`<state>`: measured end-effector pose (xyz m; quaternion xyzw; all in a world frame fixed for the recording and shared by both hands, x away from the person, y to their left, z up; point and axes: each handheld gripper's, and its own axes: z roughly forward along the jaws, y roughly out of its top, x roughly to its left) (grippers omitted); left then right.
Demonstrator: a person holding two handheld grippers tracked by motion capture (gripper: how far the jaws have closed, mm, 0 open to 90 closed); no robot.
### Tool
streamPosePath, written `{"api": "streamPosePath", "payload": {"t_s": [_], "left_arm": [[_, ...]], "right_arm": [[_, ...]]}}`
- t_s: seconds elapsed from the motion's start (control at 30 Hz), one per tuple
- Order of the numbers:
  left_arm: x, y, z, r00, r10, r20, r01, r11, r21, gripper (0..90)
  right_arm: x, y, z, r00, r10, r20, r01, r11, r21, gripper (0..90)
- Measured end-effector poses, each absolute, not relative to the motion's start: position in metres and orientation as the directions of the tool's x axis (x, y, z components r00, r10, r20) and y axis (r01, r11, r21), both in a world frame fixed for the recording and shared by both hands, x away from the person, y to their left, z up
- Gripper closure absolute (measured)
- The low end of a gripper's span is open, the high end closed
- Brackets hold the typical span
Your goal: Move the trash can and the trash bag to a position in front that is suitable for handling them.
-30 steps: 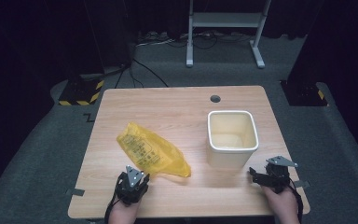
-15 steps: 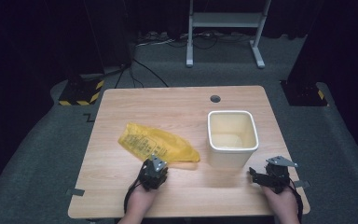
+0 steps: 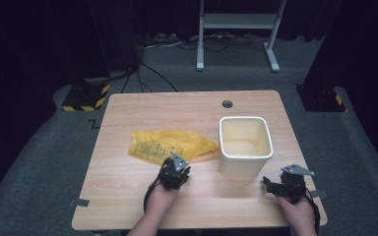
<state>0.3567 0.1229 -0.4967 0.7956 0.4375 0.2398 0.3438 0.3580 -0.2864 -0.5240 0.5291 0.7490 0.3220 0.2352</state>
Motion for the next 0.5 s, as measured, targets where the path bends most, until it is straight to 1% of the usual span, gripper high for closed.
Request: {"api": "streamPosePath", "payload": {"t_s": [0.07, 0.1, 0.13, 0.17, 0.23, 0.3, 0.4, 0.5], "left_arm": [[0.356, 0.151, -0.494, 0.427, 0.889, 0.166, 0.513, -0.39, 0.765, 77.7], [0.362, 0.175, -0.493, 0.365, 0.921, 0.14, 0.536, -0.331, 0.777, 79.2], [0.362, 0.175, -0.493, 0.365, 0.921, 0.14, 0.536, -0.331, 0.777, 79.3], [0.373, 0.196, -0.496, 0.293, 0.947, 0.133, 0.547, -0.28, 0.789, 79.2], [0.379, 0.202, -0.499, 0.274, 0.951, 0.141, 0.556, -0.276, 0.784, 78.7], [0.389, 0.209, -0.506, 0.246, 0.96, 0.138, 0.582, -0.26, 0.771, 75.0], [0.4, 0.214, -0.52, 0.24, 0.963, 0.122, 0.616, -0.248, 0.747, 73.1], [0.401, 0.213, -0.526, 0.245, 0.964, 0.102, 0.604, -0.234, 0.762, 73.2]], "right_arm": [[0.358, -0.286, -0.524, -0.33, 0.944, -0.014, 0.64, 0.234, 0.732, 15.0], [0.358, -0.286, -0.524, -0.328, 0.945, -0.015, 0.64, 0.234, 0.732, 15.1], [0.358, -0.286, -0.524, -0.328, 0.945, -0.015, 0.64, 0.234, 0.732, 15.1], [0.358, -0.286, -0.524, -0.327, 0.945, -0.016, 0.639, 0.233, 0.733, 15.2], [0.357, -0.286, -0.524, -0.325, 0.946, -0.017, 0.641, 0.234, 0.731, 15.2], [0.357, -0.286, -0.524, -0.325, 0.946, -0.017, 0.641, 0.233, 0.731, 15.2], [0.357, -0.286, -0.524, -0.325, 0.946, -0.017, 0.641, 0.234, 0.731, 15.2], [0.357, -0.286, -0.524, -0.326, 0.945, -0.018, 0.64, 0.235, 0.732, 15.3]]}}
